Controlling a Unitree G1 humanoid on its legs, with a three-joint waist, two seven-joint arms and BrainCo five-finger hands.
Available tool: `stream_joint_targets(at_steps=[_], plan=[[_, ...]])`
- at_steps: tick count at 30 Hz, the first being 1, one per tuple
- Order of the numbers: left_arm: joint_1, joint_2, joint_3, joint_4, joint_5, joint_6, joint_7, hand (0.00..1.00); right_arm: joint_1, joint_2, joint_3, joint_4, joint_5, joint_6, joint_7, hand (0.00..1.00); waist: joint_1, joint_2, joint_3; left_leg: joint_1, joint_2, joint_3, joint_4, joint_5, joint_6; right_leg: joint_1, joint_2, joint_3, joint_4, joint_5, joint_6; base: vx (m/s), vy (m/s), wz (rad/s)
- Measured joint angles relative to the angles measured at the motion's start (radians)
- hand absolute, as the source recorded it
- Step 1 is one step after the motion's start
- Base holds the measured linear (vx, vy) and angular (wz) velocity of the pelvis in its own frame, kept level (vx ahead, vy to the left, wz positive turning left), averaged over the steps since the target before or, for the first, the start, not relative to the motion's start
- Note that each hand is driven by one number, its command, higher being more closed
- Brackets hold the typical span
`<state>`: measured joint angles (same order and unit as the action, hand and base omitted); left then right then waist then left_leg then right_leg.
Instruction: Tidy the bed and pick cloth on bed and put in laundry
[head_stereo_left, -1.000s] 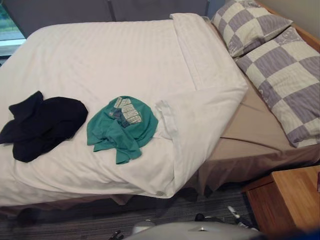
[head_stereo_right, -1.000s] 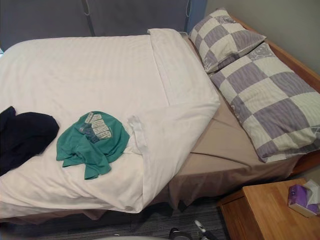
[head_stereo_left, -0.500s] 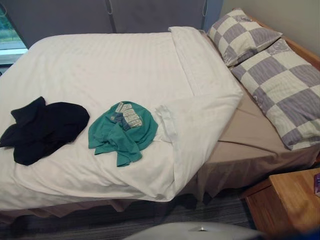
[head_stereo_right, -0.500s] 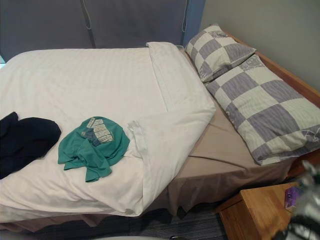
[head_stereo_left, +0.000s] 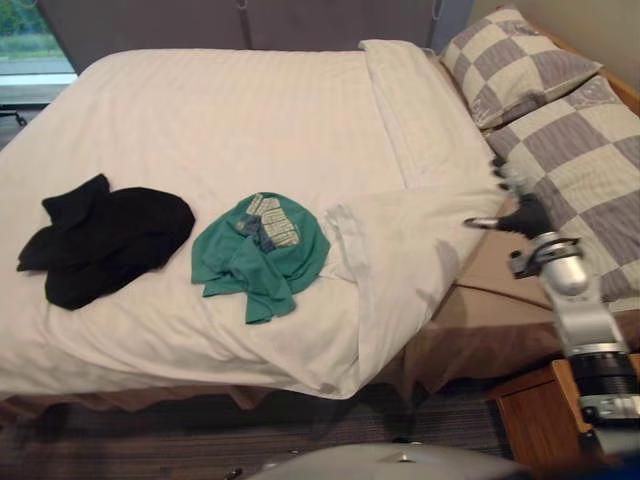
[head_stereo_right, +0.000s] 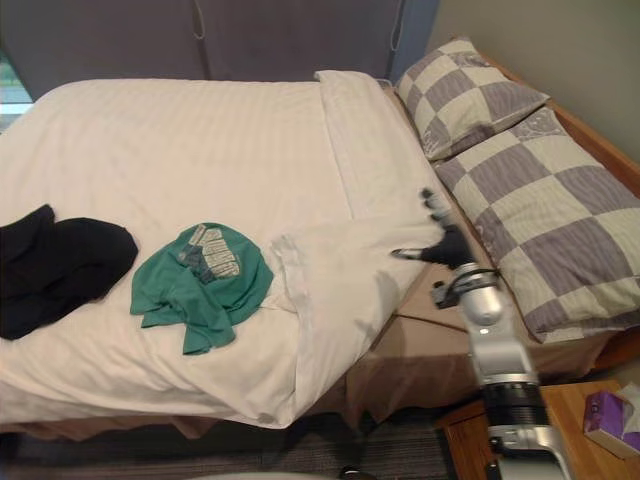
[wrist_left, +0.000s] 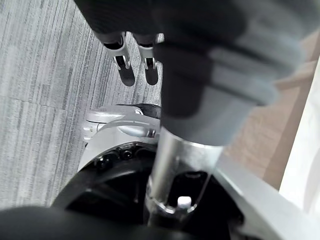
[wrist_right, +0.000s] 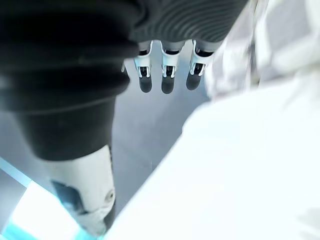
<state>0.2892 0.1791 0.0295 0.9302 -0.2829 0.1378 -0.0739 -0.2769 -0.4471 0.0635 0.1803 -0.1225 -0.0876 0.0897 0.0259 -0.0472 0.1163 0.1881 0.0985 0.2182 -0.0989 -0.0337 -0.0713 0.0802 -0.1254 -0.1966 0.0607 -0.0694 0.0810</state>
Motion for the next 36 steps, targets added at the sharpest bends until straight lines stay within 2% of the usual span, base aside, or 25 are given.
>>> stream_joint_targets(at_steps=[4,5,7,8,9,10,14,16,21,25,30,36], plan=[[-0.035,0.021,0.002,-0.045,-0.003,0.003,-0.001,0.00,-0.152,0.043,0.078,0.113,-0.058,0.025,-0.051,0.00,0.040,-0.022,0.076,-0.074,0.005,-0.033,0.002,0.023,-0.002,-0.069,-0.003,-0.016,0.048,-0.033,-0.001,-0.17,-0.057,0.35],[-0.043,0.029,0.003,-0.083,-0.010,0.003,-0.013,0.00,-0.237,0.051,0.094,0.163,-0.064,0.032,-0.088,0.00,0.052,-0.028,0.117,-0.121,0.011,-0.038,0.017,0.033,0.002,-0.100,0.005,-0.013,0.045,-0.030,0.000,-0.18,-0.072,0.29],[-0.049,0.033,0.012,-0.154,-0.023,0.002,-0.035,0.00,-0.366,0.052,0.106,0.232,-0.087,0.048,-0.147,0.00,0.091,-0.036,0.179,-0.190,0.021,-0.051,0.039,0.048,-0.001,-0.144,0.016,-0.010,0.035,-0.005,0.010,-0.14,-0.072,0.33],[-0.051,0.036,0.013,-0.174,-0.024,0.001,-0.040,0.00,-0.396,0.052,0.106,0.246,-0.089,0.052,-0.157,0.00,0.100,-0.034,0.195,-0.202,0.022,-0.057,0.048,0.052,-0.003,-0.147,0.019,-0.011,0.029,0.009,0.001,-0.05,-0.051,0.32],[-0.053,0.041,0.018,-0.211,-0.033,0.001,-0.056,0.00,-0.464,0.052,0.112,0.280,-0.090,0.060,-0.181,0.00,0.118,-0.043,0.233,-0.230,0.025,-0.069,0.071,0.054,-0.002,-0.151,0.021,-0.014,0.020,0.027,-0.009,0.01,-0.021,0.26],[-0.053,0.044,0.019,-0.226,-0.044,0.000,-0.064,0.00,-0.500,0.050,0.112,0.294,-0.090,0.061,-0.192,0.00,0.128,-0.047,0.250,-0.245,0.026,-0.074,0.085,0.049,-0.002,-0.156,0.021,-0.013,0.019,0.033,-0.007,0.03,0.000,0.24],[-0.051,0.052,0.020,-0.283,-0.049,-0.001,-0.088,0.00,-0.619,0.044,0.128,0.322,-0.089,0.073,-0.234,0.00,0.134,-0.048,0.295,-0.316,0.036,-0.087,0.132,0.039,0.001,-0.194,0.029,-0.005,0.016,0.084,0.010,0.04,0.068,0.23],[-0.051,0.060,0.021,-0.310,-0.047,-0.003,-0.106,0.00,-0.663,0.038,0.160,0.333,-0.087,0.093,-0.252,0.00,0.152,-0.051,0.305,-0.347,0.054,-0.088,0.153,0.027,0.006,-0.217,0.048,0.019,0.009,0.136,0.013,0.02,0.097,0.00],[-0.051,0.066,0.019,-0.356,-0.046,0.002,-0.123,0.00,-0.738,-0.010,0.217,0.360,-0.082,0.139,-0.255,0.00,0.168,-0.056,0.317,-0.421,0.055,-0.102,0.178,0.020,0.019,-0.278,0.048,0.044,0.007,0.190,0.002,-0.01,0.084,0.06],[-0.050,0.066,0.018,-0.365,-0.047,0.005,-0.123,0.00,-0.744,-0.041,0.227,0.374,-0.073,0.183,-0.249,0.00,0.174,-0.056,0.325,-0.438,0.051,-0.107,0.184,0.020,0.020,-0.289,0.047,0.046,0.007,0.197,-0.006,-0.01,0.032,0.04],[-0.047,0.066,0.018,-0.383,-0.051,0.009,-0.124,0.00,-0.744,-0.094,0.232,0.397,-0.081,0.268,-0.248,0.00,0.174,-0.052,0.332,-0.470,0.056,-0.103,0.193,0.023,0.022,-0.322,0.055,0.061,0.007,0.197,-0.007,-0.02,-0.017,-0.07],[-0.036,0.076,0.018,-0.409,-0.054,0.026,-0.124,0.00,-0.744,-0.157,0.229,0.395,-0.080,0.298,-0.248,0.00,0.156,-0.057,0.341,-0.484,0.057,-0.091,0.208,0.023,0.020,-0.324,0.057,0.086,-0.019,0.197,-0.007,-0.03,-0.016,-0.08]])
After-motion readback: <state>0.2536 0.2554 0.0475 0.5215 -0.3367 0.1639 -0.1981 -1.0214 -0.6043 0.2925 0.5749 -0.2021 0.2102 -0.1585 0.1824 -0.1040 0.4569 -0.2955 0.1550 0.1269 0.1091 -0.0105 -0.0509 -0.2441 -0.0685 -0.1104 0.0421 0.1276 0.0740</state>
